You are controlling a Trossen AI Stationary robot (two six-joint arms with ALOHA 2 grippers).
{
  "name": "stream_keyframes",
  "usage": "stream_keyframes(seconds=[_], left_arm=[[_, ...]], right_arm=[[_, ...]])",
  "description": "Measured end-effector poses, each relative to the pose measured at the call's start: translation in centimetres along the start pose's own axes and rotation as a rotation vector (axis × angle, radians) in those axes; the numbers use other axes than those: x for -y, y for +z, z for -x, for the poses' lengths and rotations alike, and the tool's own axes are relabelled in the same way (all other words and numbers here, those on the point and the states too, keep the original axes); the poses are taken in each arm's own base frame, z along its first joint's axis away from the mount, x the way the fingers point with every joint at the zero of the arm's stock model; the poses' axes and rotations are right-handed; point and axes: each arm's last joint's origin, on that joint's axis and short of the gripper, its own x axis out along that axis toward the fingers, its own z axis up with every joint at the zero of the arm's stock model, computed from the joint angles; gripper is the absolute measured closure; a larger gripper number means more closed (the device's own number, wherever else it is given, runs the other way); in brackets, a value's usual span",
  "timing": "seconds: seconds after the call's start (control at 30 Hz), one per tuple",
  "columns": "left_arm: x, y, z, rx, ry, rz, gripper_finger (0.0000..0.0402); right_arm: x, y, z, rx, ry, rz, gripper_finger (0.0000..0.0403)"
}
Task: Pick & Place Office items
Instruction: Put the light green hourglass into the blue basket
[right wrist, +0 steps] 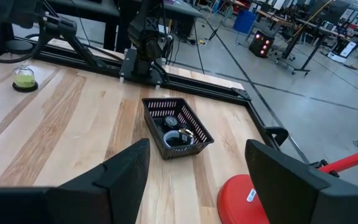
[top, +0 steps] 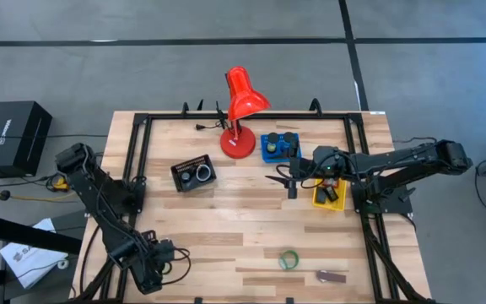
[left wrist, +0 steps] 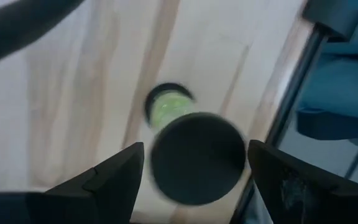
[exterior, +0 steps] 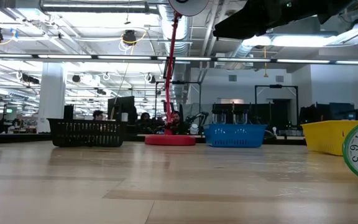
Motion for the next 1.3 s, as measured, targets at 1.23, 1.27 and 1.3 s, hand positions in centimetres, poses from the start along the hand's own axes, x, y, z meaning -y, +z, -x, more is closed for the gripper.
stream_keyframes(seconds=[1.23,1.27,1.3], left_arm=[[-1.0,0.4,-1.4,0.031,0.008,0.020,0.0206],[-1.0,0.4,-1.4,0.031,0.008,0.021,0.0206],[-1.0,0.4,-1.4,0.031,0.008,0.021,0.0206]], right_arm=[[0.5,-0.1,-0.1,-0.003,-0.019,-0.137,0.0147],[0.5,-0.1,-0.1,-0.003,-0.019,-0.137,0.0147],[0.5,-0.1,-0.1,-0.003,-0.019,-0.137,0.0147]])
